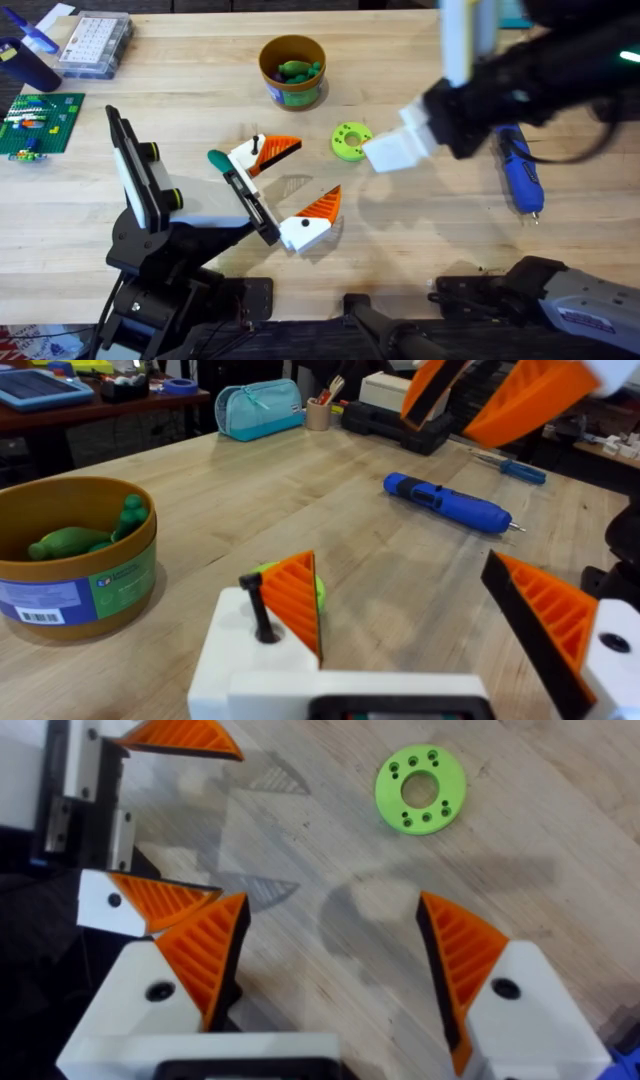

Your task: Pick up the gripper from the table and insert it into the empty holder that is missing its gripper. Then pick up a screw, insert it into the mounting hole, and use the screwdriver to tighten it. Finally, clean up the table by picking up the vegetable and placing it into the bucket.

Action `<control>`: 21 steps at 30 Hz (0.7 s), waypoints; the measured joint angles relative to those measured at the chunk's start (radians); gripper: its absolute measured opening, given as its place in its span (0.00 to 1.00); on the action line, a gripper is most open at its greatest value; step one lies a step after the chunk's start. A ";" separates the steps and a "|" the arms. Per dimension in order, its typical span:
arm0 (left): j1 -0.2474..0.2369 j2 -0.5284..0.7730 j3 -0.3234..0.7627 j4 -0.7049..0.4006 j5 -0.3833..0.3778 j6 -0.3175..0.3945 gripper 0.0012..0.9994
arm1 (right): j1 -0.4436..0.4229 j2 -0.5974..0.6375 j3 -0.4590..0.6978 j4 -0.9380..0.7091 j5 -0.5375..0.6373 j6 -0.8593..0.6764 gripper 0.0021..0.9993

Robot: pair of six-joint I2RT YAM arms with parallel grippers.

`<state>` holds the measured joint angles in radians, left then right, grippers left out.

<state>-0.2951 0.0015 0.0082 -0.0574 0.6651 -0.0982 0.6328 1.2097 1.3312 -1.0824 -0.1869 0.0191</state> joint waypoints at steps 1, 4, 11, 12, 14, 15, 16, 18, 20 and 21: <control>0.000 0.000 0.000 -0.001 -0.001 0.000 0.99 | -0.001 -0.018 -0.004 -0.002 -0.002 0.000 0.98; 0.000 0.000 0.000 -0.001 -0.003 0.000 0.99 | -0.003 -0.045 -0.025 0.048 -0.007 0.017 0.98; 0.000 0.000 0.000 -0.001 -0.003 0.000 0.99 | -0.007 -0.062 -0.047 0.229 -0.030 0.147 0.98; 0.000 0.000 0.000 -0.001 -0.003 0.000 0.99 | -0.007 -0.065 -0.047 0.232 -0.032 0.166 0.98; 0.000 0.000 0.000 -0.001 -0.003 0.000 0.99 | -0.007 -0.067 -0.047 0.232 -0.037 0.196 0.98; 0.000 0.000 0.000 -0.001 -0.003 0.000 0.99 | -0.007 -0.066 -0.047 0.235 -0.039 0.206 0.98; 0.000 0.000 0.000 -0.001 -0.003 0.000 0.99 | -0.007 -0.064 -0.048 0.241 -0.041 0.212 0.98; 0.000 0.000 0.000 -0.001 -0.003 0.000 0.99 | -0.007 -0.052 -0.048 0.258 -0.056 0.212 0.98; 0.000 0.000 0.000 -0.001 -0.003 0.000 0.99 | -0.007 -0.030 -0.048 0.278 -0.088 0.209 0.98; 0.000 0.000 0.000 -0.001 -0.003 0.000 0.99 | -0.007 -0.012 -0.046 0.283 -0.109 0.208 0.98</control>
<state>-0.2951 0.0015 0.0082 -0.0582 0.6621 -0.0986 0.6262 1.1975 1.2850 -0.7998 -0.2955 0.2272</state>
